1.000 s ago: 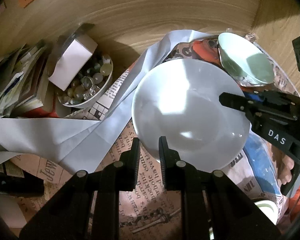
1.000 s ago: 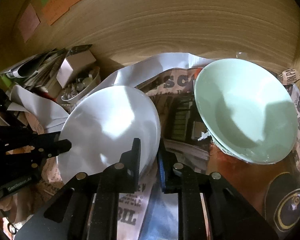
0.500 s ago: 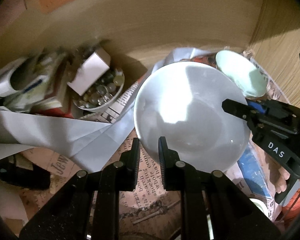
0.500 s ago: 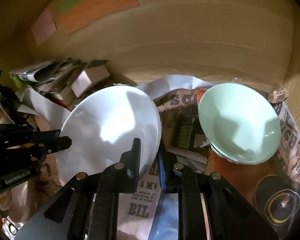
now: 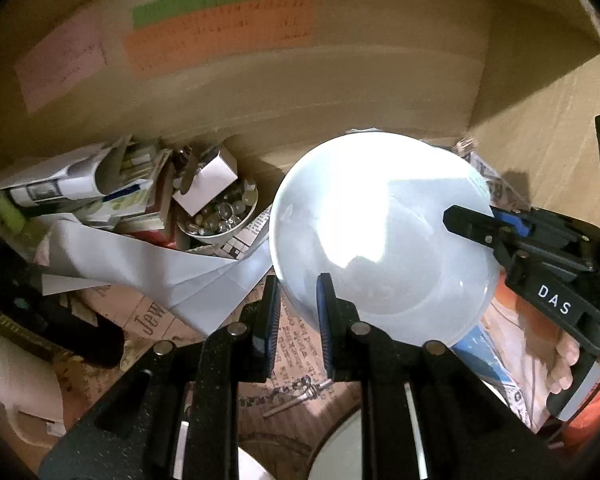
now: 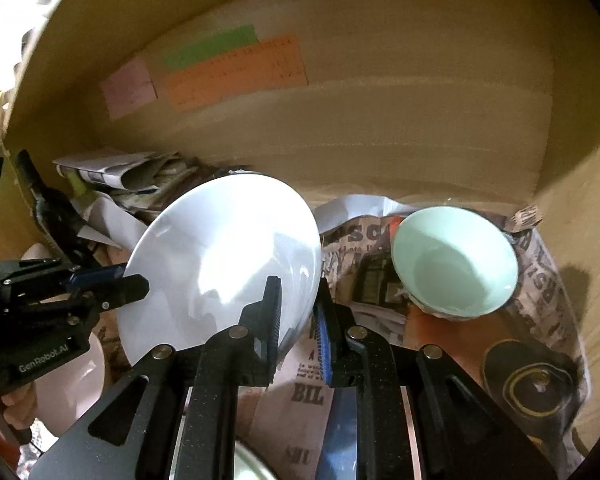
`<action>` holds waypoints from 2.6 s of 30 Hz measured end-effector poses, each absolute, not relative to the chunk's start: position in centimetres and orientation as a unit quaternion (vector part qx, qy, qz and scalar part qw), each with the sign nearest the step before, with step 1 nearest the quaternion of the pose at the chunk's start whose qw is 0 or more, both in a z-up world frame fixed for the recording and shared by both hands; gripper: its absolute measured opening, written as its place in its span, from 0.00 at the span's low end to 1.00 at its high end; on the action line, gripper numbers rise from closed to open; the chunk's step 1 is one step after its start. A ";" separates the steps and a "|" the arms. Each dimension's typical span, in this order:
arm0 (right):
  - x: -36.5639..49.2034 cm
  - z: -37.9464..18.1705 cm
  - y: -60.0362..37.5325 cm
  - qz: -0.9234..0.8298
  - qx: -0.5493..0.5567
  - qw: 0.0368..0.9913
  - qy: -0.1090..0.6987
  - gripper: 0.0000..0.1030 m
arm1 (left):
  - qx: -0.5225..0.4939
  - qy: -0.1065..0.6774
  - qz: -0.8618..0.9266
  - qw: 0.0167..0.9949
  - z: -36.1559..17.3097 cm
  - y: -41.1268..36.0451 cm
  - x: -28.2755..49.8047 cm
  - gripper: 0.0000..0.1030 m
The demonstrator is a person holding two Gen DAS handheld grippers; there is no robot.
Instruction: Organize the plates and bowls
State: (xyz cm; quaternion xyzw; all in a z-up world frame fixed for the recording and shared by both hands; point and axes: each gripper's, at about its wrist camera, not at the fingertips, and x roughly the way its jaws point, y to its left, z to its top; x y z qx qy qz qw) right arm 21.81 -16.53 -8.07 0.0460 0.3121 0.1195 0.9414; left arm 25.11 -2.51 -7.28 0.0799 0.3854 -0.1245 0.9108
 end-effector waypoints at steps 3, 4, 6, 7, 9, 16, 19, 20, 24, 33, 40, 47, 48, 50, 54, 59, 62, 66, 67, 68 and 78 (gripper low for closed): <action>20.7 -7.5 -15.9 0.117 0.039 0.945 0.303 0.14 | 0.081 0.373 -0.123 0.916 -6.9 -2.4 23.9 0.17; 20.3 -7.3 -15.6 0.117 0.038 0.946 0.300 0.15 | 0.081 0.369 -0.122 0.918 -6.8 -2.3 23.4 0.17; 19.5 -6.9 -15.3 0.118 0.035 0.948 0.295 0.15 | 0.080 0.362 -0.121 0.921 -6.6 -2.2 22.8 0.17; 19.2 -6.7 -15.1 0.119 0.034 0.948 0.292 0.15 | 0.078 0.360 -0.121 0.922 -6.6 -2.1 22.5 0.17; 18.6 -6.5 -14.7 0.121 0.031 0.949 0.289 0.15 | 0.075 0.357 -0.121 0.923 -6.4 -1.7 21.8 0.17; 16.6 -6.1 -13.2 0.130 0.024 0.951 0.280 0.15 | 0.069 0.343 -0.110 0.930 -6.0 -0.5 18.8 0.17; 15.8 -6.1 -12.3 0.135 0.021 0.950 0.279 0.15 | 0.070 0.336 -0.103 0.934 -6.0 0.2 17.6 0.17; 15.6 -6.1 -12.1 0.137 0.018 0.950 0.279 0.15 | 0.071 0.334 -0.099 0.935 -6.1 0.4 17.1 0.17; 14.7 -6.2 -10.8 0.147 0.016 0.949 0.278 0.15 | 0.069 0.331 -0.090 0.937 -6.3 1.4 15.5 0.17; 12.9 -6.5 -7.6 0.173 0.003 0.944 0.279 0.16 | 0.049 0.329 -0.066 0.941 -6.6 4.1 12.3 0.17; 12.2 -7.1 -5.4 0.193 -0.005 0.939 0.285 0.16 | 0.035 0.326 -0.048 0.943 -6.8 6.1 10.2 0.17; 11.8 -7.7 -3.4 0.211 -0.013 0.932 0.295 0.16 | 0.022 0.330 -0.031 0.943 -7.3 8.1 8.8 0.17; 11.8 -7.7 -3.1 0.213 -0.015 0.931 0.296 0.16 | 0.020 0.332 -0.029 0.943 -7.4 8.3 8.7 0.17; 11.7 -7.8 -2.5 0.218 -0.019 0.929 0.300 0.16 | 0.015 0.332 -0.024 0.943 -7.6 8.9 8.4 0.17; 11.6 -8.1 -1.5 0.222 -0.030 0.926 0.304 0.16 | 0.007 0.332 -0.016 0.943 -7.9 9.9 7.9 0.17; 11.7 -8.6 -0.5 0.229 -0.037 0.921 0.312 0.16 | -0.001 0.335 -0.010 0.942 -8.2 11.0 7.5 0.17; 12.0 -9.3 0.3 0.233 -0.040 0.917 0.321 0.16 | -0.004 0.339 -0.003 0.941 -8.6 11.7 7.4 0.17; 12.4 -10.3 1.1 0.239 -0.039 0.910 0.337 0.16 | -0.008 0.350 0.004 0.937 -9.4 12.5 7.6 0.17; 12.5 -10.6 1.3 0.240 -0.038 0.907 0.343 0.16 | -0.009 0.353 0.005 0.936 -9.6 12.7 7.7 0.17; 12.7 -10.9 1.4 0.241 -0.037 0.905 0.348 0.16 | -0.010 0.356 0.007 0.935 -9.8 12.9 7.8 0.17; 13.8 -13.5 2.4 0.243 -0.035 0.888 0.389 0.16 | -0.009 0.377 0.014 0.926 -11.7 13.8 8.4 0.17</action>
